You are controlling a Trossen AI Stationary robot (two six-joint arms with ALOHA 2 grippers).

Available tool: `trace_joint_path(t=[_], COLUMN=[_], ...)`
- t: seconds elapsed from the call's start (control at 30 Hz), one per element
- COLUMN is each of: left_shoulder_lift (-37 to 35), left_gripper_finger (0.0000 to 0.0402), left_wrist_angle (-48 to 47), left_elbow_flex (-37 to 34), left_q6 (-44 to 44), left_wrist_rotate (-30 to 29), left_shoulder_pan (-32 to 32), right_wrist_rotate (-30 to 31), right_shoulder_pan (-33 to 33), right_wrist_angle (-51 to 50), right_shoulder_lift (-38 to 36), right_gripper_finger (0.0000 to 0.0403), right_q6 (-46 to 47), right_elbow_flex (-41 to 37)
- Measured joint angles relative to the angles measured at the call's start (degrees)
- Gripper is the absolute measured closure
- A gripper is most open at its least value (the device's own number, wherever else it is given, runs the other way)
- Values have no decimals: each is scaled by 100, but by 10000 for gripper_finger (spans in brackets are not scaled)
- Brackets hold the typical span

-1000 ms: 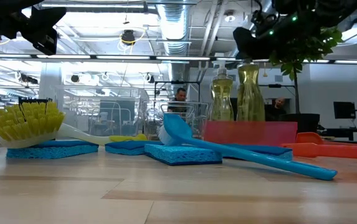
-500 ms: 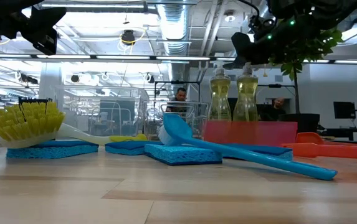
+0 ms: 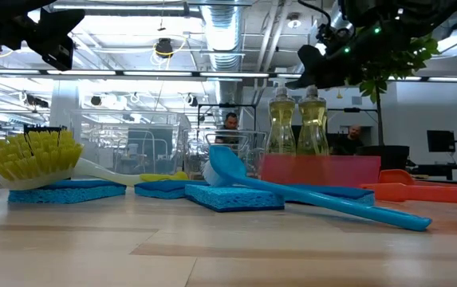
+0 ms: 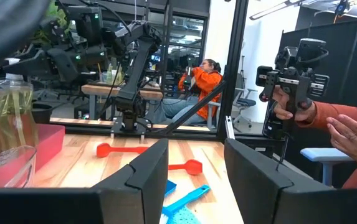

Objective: Pick & Place Kitchen Sink Supplies
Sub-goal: Put the green dish brush into the white bin

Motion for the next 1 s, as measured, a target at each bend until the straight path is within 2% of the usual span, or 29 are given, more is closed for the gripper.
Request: trace_joint_path(t=[0.13, 0.37, 0.8, 1.0], left_shoulder_lift=[0, 0, 0, 0], left_gripper_finger=[243, 243, 243, 243], left_wrist_angle=[0, 0, 0, 0], left_elbow_flex=[0, 0, 0, 0], left_q6=[0, 0, 0, 0], left_wrist_rotate=[0, 0, 0, 0], left_shoulder_pan=[-2, 0, 0, 0], right_wrist_rotate=[0, 17, 7, -91], right_shoulder_pan=[50, 215, 222, 518], right_wrist_angle=[-65, -333, -1665, -2339], right_shoulder_lift=[-58, -357, -1202, -1502], right_gripper_finger=[159, 163, 182, 182], right_q6=[-90, -215, -164, -153], right_elbow_flex=[0, -4, -9, -11])
